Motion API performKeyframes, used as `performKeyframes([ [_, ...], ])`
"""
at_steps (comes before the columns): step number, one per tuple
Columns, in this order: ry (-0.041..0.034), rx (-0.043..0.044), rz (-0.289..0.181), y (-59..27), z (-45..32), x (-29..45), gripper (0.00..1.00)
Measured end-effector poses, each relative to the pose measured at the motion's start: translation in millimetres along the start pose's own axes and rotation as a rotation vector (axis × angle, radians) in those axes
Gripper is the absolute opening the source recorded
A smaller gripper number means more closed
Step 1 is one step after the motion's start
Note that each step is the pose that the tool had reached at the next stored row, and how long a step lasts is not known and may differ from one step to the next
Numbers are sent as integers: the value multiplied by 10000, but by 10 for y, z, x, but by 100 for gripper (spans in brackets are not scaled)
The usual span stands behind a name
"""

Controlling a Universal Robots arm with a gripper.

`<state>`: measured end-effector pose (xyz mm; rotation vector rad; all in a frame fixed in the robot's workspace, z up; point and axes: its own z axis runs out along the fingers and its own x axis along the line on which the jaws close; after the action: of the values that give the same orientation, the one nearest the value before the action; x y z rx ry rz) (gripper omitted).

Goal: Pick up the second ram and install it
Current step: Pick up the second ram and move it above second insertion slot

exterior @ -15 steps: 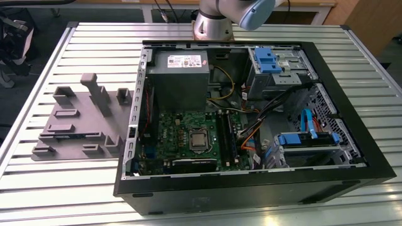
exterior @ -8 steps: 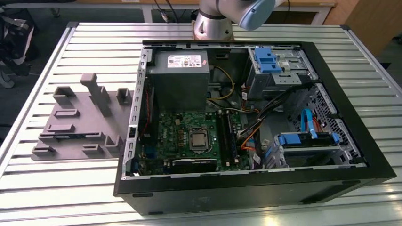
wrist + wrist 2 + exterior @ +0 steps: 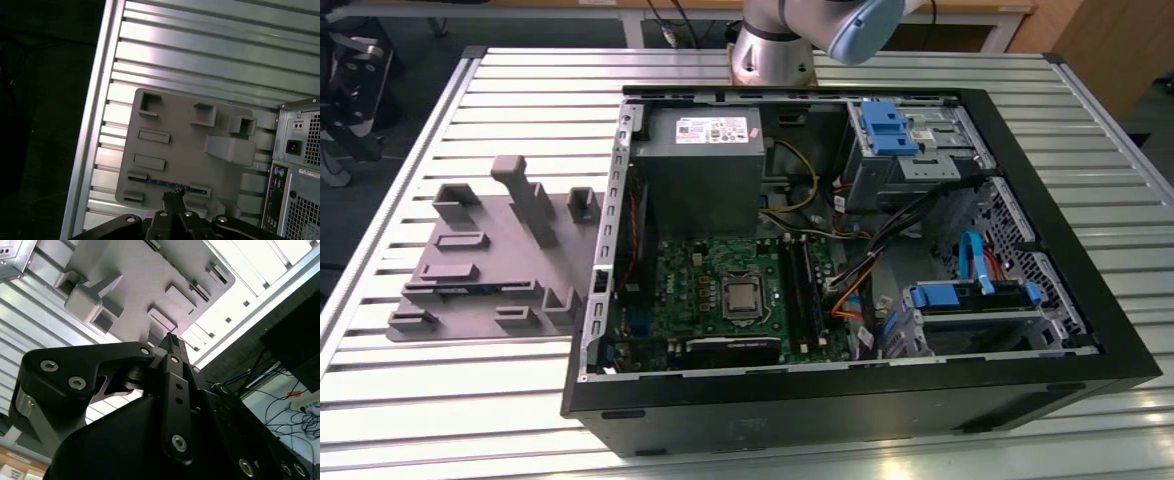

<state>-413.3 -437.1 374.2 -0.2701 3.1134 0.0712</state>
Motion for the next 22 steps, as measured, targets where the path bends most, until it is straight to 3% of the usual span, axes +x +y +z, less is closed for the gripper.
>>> performKeyframes([
  [8,44,-20,-1013,2,5,14,11],
  [22,47,-21,-1075,2,5,18,11],
])
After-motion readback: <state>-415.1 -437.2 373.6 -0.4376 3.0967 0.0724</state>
